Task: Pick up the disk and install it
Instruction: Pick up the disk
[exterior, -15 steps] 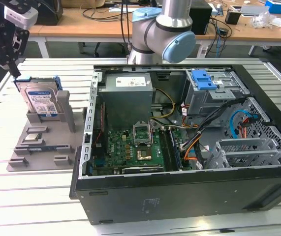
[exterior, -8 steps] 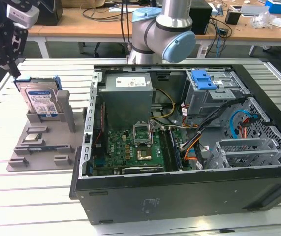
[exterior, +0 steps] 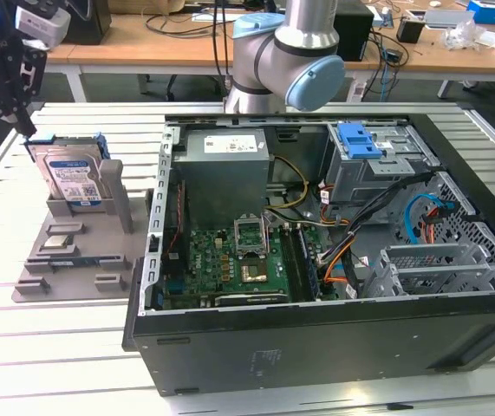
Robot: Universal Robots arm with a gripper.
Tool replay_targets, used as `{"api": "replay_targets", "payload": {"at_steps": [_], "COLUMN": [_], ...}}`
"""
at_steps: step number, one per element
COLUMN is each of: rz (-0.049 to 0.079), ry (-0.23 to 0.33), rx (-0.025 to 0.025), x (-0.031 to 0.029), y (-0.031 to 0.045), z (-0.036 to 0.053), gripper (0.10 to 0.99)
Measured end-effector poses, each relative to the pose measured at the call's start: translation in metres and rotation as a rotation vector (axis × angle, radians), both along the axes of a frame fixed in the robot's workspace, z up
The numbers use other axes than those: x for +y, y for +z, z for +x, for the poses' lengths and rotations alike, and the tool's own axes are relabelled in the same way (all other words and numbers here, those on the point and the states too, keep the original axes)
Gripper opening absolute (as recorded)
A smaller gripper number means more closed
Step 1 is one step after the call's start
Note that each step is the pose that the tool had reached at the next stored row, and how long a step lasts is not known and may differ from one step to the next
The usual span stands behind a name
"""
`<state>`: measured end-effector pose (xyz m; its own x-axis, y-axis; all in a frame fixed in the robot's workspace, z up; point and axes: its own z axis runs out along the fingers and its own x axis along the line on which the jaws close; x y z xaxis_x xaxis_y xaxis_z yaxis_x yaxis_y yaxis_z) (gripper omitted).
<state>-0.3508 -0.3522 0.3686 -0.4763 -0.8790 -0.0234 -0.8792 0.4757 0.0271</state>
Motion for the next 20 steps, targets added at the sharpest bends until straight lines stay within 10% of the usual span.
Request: {"api": "replay_targets", "payload": {"at_steps": [20], "rz": [0.0], "ry": [0.252], "rx": [0.0], "x": [0.0], "y": [0.0], "z": [0.0], "gripper": [0.106]}}
